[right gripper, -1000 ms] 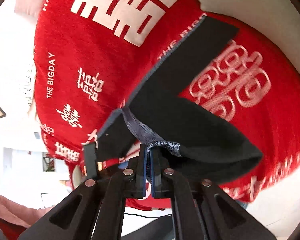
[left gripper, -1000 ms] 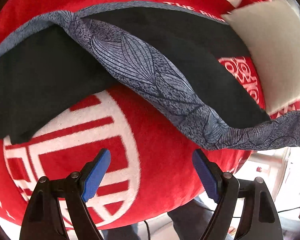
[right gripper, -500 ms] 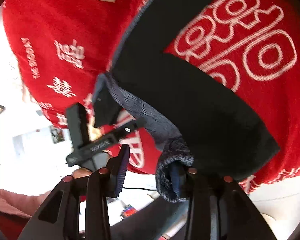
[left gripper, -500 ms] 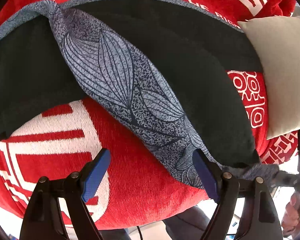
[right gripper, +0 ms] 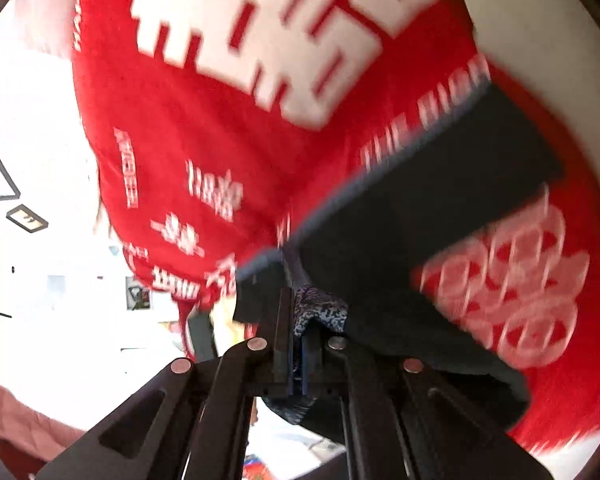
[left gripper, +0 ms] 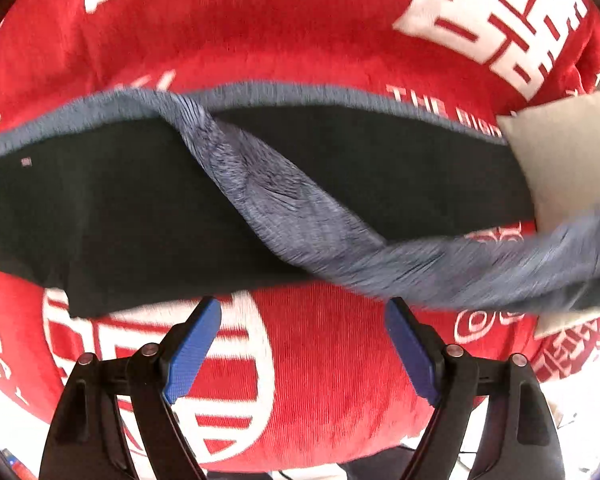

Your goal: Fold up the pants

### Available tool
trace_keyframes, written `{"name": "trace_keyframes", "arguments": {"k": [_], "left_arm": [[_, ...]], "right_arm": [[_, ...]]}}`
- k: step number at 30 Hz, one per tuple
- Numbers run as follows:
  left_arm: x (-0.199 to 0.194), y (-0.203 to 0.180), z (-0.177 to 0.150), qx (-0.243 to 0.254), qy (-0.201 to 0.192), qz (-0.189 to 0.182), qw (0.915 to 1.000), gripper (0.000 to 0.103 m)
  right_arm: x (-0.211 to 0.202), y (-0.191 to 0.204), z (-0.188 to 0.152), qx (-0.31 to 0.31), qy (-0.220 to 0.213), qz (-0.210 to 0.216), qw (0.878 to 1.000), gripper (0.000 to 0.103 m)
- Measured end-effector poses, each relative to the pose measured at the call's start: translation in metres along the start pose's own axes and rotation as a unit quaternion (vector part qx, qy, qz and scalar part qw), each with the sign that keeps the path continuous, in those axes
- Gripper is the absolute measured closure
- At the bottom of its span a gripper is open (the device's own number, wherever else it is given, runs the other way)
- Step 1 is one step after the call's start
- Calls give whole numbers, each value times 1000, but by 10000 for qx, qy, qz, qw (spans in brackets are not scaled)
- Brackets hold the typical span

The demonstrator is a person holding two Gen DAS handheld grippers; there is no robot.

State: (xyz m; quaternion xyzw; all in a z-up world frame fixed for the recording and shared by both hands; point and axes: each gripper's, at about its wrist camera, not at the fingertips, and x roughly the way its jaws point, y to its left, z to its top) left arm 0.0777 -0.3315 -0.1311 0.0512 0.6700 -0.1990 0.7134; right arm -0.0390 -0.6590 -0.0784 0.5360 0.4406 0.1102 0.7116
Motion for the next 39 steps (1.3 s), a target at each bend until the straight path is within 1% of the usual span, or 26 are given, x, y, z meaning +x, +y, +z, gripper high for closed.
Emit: {"name": "trace_keyframes", "arguments": {"k": [2, 3, 4, 6, 8, 11, 13, 14, 16, 17, 18, 19, 22, 23, 24, 25, 27, 28, 30, 31, 32, 33, 34, 35, 36, 39], "left_arm": [[0, -5, 14, 24, -148, 54, 9999, 18], [0, -6, 22, 43, -204, 86, 9997, 18], [3, -9, 29, 63, -258, 119, 9996, 18], [10, -15, 46, 83, -370, 200, 9991, 18], [20, -19, 62, 53, -436, 268, 9987, 18], [37, -23, 82, -21, -460, 337, 9984, 18], [48, -25, 93, -30, -418, 419, 9982, 18], [53, -26, 97, -37, -403, 439, 9982, 18], [59, -28, 103, -32, -373, 491, 9981, 18], [61, -30, 105, -12, -367, 524, 9979, 18], [63, -32, 107, 4, -369, 554, 9978, 18], [65, -33, 109, 13, -362, 584, 9976, 18], [71, -32, 115, -42, -297, 625, 9976, 18], [73, -32, 117, -57, -283, 616, 9977, 18], [75, -34, 119, -53, -270, 626, 9977, 18], [77, -36, 120, -34, -268, 644, 9976, 18], [82, -39, 124, 4, -275, 700, 9972, 18], [85, -40, 126, 7, -272, 733, 9969, 18], [94, -41, 131, -5, -269, 796, 9965, 18], [98, -43, 134, -4, -298, 812, 9963, 18], [99, -44, 135, 16, -348, 833, 9959, 15], [100, -45, 140, 66, -435, 887, 9951, 12], [100, -44, 145, 93, -519, 896, 9946, 12], [99, -42, 150, 75, -561, 910, 9942, 12], [99, -37, 156, -3, -593, 960, 9936, 12], [94, -15, 173, -315, -693, 1144, 9905, 12]], "right_arm": [[-2, 4, 39, -217, -170, -238, 9993, 101], [-1, 3, 52, -294, -200, -383, 9986, 101], [1, 0, 68, -410, -213, -674, 9967, 101], [12, -7, 100, -713, -95, -1417, 9873, 100], [26, -20, 117, -783, 54, -1860, 9794, 100], [42, -42, 130, -806, 266, -2387, 9674, 100], [52, -47, 135, -804, 455, -2555, 9624, 97], [55, -43, 134, -886, 517, -2727, 9566, 93], [55, -33, 131, -1110, 484, -2770, 9532, 72], [51, -23, 128, -1275, 378, -2838, 9496, 39], [44, -12, 124, -1449, 177, -2926, 9450, 20], [36, -3, 121, -1595, -25, -2916, 9431, 20], [25, 17, 117, -1749, -285, -3192, 9310, 21], [22, 22, 112, -1778, -361, -3139, 9320, 25], [22, 23, 109, -1760, -337, -3062, 9350, 34], [26, 21, 105, -1708, -236, -3005, 9381, 40], [46, 4, 98, -1595, 140, -3023, 9397, 68], [53, -3, 98, -1541, 243, -3067, 9389, 72], [73, -30, 96, -1375, 419, -3253, 9346, 73], [81, -43, 97, -1341, 445, -3407, 9295, 73], [88, -58, 97, -1279, 492, -3570, 9240, 73], [92, -72, 99, -1185, 557, -3716, 9191, 75], [93, -88, 100, -1054, 587, -3799, 9171, 79], [91, -93, 101, -1014, 527, -3717, 9213, 82], [88, -94, 101, -1033, 489, -3642, 9243, 82], [88, -89, 96, -1259, 600, -3772, 9156, 82]]}}
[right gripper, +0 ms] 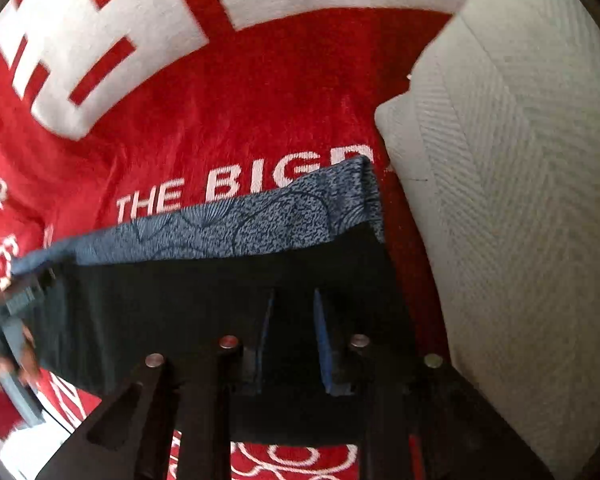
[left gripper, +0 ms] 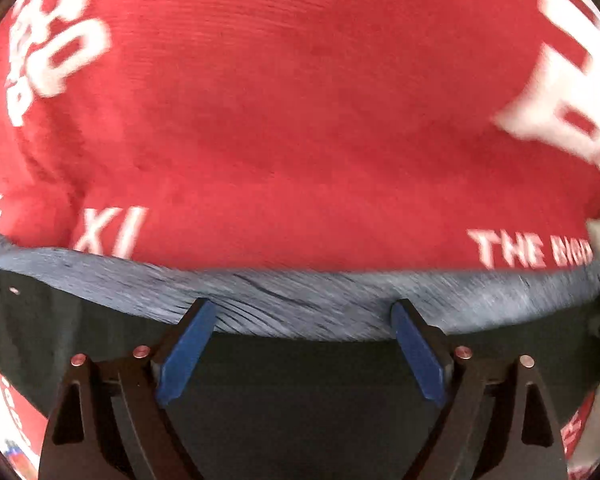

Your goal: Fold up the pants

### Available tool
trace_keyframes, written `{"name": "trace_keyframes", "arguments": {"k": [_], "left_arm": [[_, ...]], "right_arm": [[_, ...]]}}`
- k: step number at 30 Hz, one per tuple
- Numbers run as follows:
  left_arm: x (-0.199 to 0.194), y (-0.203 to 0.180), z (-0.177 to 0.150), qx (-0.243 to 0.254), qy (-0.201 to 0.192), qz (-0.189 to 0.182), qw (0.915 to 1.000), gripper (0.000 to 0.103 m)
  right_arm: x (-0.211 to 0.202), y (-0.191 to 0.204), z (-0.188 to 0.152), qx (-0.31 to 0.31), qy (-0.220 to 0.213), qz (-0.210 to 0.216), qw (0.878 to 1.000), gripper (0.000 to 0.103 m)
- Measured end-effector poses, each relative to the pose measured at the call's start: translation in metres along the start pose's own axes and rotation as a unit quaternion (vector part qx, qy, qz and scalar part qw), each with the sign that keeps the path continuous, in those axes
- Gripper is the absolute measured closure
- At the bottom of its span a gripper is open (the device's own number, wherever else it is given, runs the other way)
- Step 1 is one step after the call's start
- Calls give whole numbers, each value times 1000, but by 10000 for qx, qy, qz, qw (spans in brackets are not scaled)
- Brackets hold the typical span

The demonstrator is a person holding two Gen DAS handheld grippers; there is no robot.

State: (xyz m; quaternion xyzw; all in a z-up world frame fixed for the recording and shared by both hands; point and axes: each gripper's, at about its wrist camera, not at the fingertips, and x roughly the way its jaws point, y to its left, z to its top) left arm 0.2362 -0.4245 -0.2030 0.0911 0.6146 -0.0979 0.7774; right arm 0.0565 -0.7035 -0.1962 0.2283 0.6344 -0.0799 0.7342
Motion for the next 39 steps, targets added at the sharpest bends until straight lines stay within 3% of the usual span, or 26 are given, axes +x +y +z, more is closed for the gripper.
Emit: {"name": "trace_keyframes", "arguments": {"k": [5, 7, 11, 15, 18, 21, 22, 23, 25, 28, 29, 30, 32, 36, 39], "left_arm": [[7, 50, 18, -371, 79, 645, 9972, 12], [0, 63, 19, -545, 56, 669, 9963, 12], [-15, 48, 5, -509, 54, 359, 9980, 12], [-9, -4, -5, -121, 135, -207, 9996, 12], [5, -46, -8, 116, 227, -371, 9990, 12], [17, -60, -7, 230, 84, -236, 9994, 9], [19, -60, -5, 248, 66, -250, 9994, 7], [22, -60, -4, 264, 79, -291, 9992, 7], [32, -44, -3, 346, 91, -320, 9988, 6], [30, -34, 7, 405, 128, -168, 9990, 6], [27, -34, 9, 387, 138, -159, 9990, 7], [23, -34, 8, 364, 145, -176, 9991, 7], [14, -34, 1, 354, 136, -271, 9989, 7], [12, -37, -12, 501, 159, -351, 9980, 7], [19, -44, -28, 602, 248, -273, 9975, 6]], "right_arm": [[-5, -1, 1, 252, 33, 40, 9997, 76], [-12, 3, -1, 295, -63, 142, 9994, 72], [-22, 33, 1, -15, -367, 732, 9966, 69], [9, 79, 16, -367, -135, 1176, 9923, 69], [35, 100, 31, -658, -90, 797, 9946, 72], [30, 82, 37, -819, -360, 405, 9952, 73], [25, 69, 40, -781, -442, 78, 9959, 73], [19, 54, 41, -658, -472, -153, 9966, 73], [11, 25, 44, -277, -454, -223, 9983, 72], [-19, -2, 30, 266, -596, 76, 9978, 64], [-29, -7, 21, 363, -663, 226, 9969, 55], [-41, -13, 7, 497, -753, 413, 9951, 47], [-56, -19, -29, 867, -816, 780, 9898, 44], [-39, -23, -86, 1652, -476, 977, 9802, 44], [-20, -26, -98, 2197, -409, 870, 9708, 44]]}}
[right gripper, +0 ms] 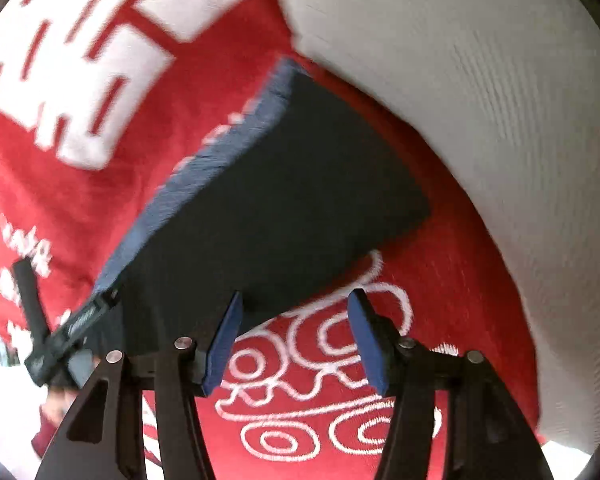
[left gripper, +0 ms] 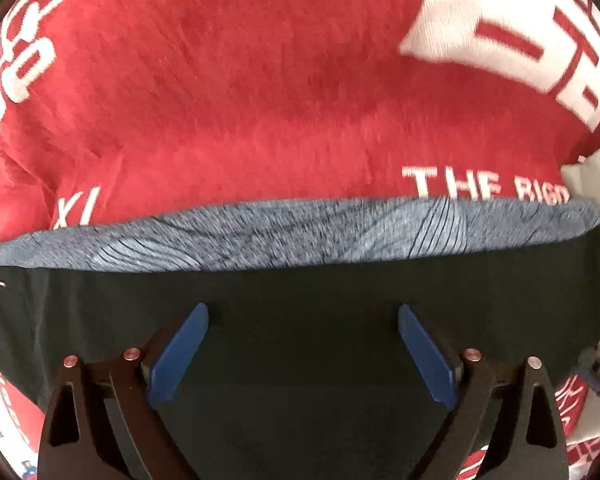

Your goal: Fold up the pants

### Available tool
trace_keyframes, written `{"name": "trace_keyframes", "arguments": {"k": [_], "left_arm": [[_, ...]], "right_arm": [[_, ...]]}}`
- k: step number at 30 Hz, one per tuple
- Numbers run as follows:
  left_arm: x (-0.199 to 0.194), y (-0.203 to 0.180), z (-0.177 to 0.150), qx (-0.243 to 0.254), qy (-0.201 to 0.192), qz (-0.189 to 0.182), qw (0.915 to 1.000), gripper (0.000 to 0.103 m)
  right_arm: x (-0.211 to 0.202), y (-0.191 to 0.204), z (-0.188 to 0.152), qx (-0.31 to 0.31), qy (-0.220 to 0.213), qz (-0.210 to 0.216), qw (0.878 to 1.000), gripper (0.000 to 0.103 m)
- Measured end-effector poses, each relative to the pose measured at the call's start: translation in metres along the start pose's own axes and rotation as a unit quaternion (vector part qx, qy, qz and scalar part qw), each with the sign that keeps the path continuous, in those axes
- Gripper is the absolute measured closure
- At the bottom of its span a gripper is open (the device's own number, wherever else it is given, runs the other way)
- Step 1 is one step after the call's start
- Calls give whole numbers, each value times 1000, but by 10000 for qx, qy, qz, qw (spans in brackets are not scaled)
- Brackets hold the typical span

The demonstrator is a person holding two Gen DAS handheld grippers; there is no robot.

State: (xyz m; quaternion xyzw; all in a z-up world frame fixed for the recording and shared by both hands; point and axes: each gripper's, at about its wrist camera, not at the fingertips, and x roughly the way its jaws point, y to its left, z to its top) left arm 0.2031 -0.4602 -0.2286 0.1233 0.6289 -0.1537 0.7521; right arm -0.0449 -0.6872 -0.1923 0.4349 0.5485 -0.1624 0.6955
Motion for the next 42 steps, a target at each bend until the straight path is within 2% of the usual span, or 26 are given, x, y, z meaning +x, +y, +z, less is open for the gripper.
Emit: {"name": "trace_keyframes", "arguments": {"k": [2, 3, 4, 6, 9, 11, 13, 14, 15, 16, 20, 23, 27, 28, 36, 42], "left_arm": [[1, 0, -3, 9, -41, 8, 10000, 6], [1, 1, -3, 16, -25, 3, 10000, 6], [1, 1, -4, 35, -18, 10, 10000, 6], [0, 0, -9, 97, -4, 70, 9999, 6], [8, 10, -11, 113, 33, -12, 9999, 4], [11, 17, -12, 71, 27, -4, 10000, 3], [9, 25, -14, 3, 64, 44, 10000, 3], [3, 29, -16, -10, 11, 78, 10000, 3], [-3, 31, -20, -21, -27, 86, 10000, 3], [-8, 40, -26, -46, -44, 88, 9999, 3], [-25, 81, -50, -245, -71, 161, 9995, 3], [-35, 122, -77, -539, -79, 252, 9982, 3], [-41, 176, -96, -810, -122, 357, 9960, 3], [-42, 186, -89, -849, -118, 379, 9956, 3], [-47, 275, -107, -960, -219, 458, 9941, 3], [-39, 327, -105, -873, -281, 577, 9941, 3]], "right_arm": [[5, -5, 4, 288, -196, 7, 9994, 48], [3, -1, 8, 222, -337, -48, 9992, 72], [2, 2, 13, 141, -376, -123, 9991, 81], [-5, 4, 14, 73, -469, -114, 9988, 88], [-1, -1, 8, -11, -380, -298, 9988, 88], [0, -10, 4, -89, -278, -256, 9992, 87], [-8, -6, 4, -203, -269, -302, 9990, 78], [-13, -3, 5, -293, -268, -418, 9983, 64], [-17, 0, 3, -376, -310, -431, 9979, 54], [-23, 3, 1, -464, -357, -393, 9975, 53], [-36, 15, -19, -753, -213, -209, 9967, 52], [-26, 34, -43, -850, 28, -33, 9964, 52], [-4, 66, -81, -1022, 377, 165, 9939, 52], [1, 75, -90, -1070, 436, 198, 9931, 52], [42, 172, -148, -1345, 678, 559, 9870, 52], [88, 248, -196, -1536, 1171, 1351, 9718, 52]]}}
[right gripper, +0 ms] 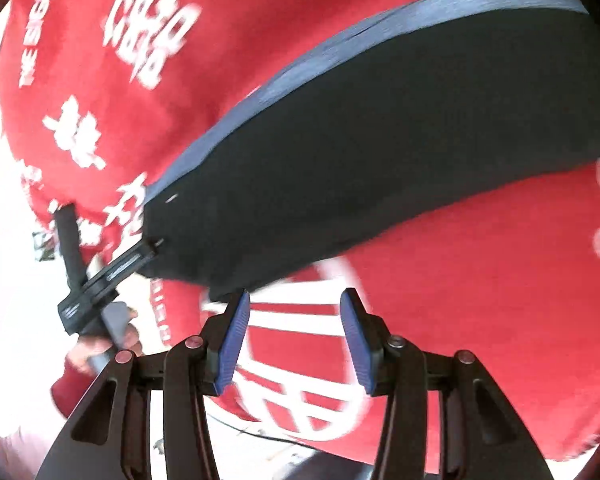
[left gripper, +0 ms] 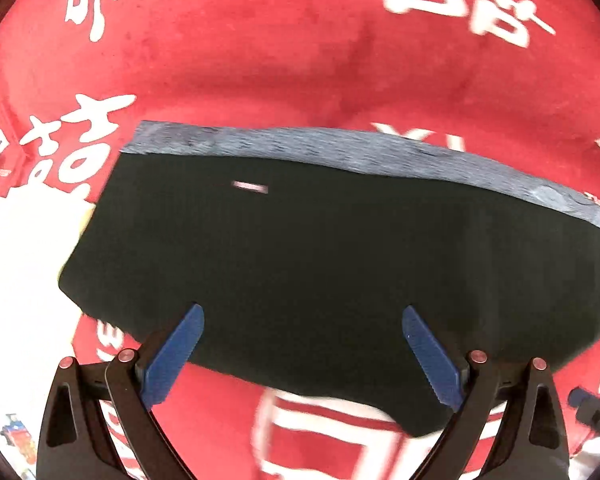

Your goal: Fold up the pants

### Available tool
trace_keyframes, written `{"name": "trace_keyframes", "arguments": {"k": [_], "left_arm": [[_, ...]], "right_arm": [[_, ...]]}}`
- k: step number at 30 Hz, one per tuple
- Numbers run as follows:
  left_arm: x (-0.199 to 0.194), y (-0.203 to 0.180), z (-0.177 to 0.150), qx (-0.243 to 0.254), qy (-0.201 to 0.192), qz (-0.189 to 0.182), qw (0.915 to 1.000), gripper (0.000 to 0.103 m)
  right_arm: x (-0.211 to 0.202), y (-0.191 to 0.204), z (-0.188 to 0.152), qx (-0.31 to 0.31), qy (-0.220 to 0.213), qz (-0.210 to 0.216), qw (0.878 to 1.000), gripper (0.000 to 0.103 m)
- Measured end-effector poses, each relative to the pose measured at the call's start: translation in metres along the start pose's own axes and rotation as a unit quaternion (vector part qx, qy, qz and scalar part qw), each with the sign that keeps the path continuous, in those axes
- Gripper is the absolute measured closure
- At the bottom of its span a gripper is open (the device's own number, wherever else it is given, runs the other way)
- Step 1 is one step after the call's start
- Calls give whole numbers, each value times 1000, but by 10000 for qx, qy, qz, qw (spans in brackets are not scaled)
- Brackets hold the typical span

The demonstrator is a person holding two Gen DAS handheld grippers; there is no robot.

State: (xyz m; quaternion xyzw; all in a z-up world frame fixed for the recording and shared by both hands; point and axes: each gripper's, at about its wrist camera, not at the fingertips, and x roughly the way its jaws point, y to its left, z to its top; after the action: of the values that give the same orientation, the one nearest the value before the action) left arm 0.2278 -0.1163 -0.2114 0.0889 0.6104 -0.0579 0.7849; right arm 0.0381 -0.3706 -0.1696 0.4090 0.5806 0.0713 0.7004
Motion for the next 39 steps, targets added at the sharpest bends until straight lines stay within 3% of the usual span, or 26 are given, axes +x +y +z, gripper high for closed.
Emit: {"name": "trace_keyframes", "arguments": {"k": [4, 8, 17, 19, 21, 24, 26, 30, 32, 34, 39], "left_arm": [[12, 20, 7, 182, -161, 151, 9996, 3], [42, 39, 5, 163, 58, 277, 9995, 3], [52, 49, -1, 281, -123, 89, 9995, 2], [52, 51, 0, 308, -91, 43, 9995, 2], [51, 56, 3, 317, -65, -54, 9995, 2], [55, 61, 3, 397, -72, -99, 9991, 2], [58, 57, 1, 573, -112, 47, 9983, 2], [58, 56, 0, 653, -176, 89, 9977, 2], [57, 54, 1, 725, -128, 143, 9972, 2], [49, 49, 2, 743, -20, 174, 9971, 2], [19, 27, 21, 635, -284, -472, 9965, 2]], "right_arm": [[48, 32, -10, -129, 271, 407, 9987, 52], [85, 46, -16, -54, 382, 560, 9977, 52], [105, 39, -7, 467, 133, 901, 9947, 54], [99, 36, -4, 732, 41, 924, 9930, 96], [86, 43, -1, 678, -133, 940, 9932, 98], [76, 58, -9, 286, -241, 601, 9975, 98], [89, 46, -17, 397, -77, 370, 9985, 98], [95, 32, -22, 467, 28, 338, 9983, 97], [88, 33, -24, 381, 264, 189, 9987, 88], [77, 30, -25, 323, 419, 92, 9986, 88], [16, 32, 9, -337, -284, -443, 9980, 88]]}}
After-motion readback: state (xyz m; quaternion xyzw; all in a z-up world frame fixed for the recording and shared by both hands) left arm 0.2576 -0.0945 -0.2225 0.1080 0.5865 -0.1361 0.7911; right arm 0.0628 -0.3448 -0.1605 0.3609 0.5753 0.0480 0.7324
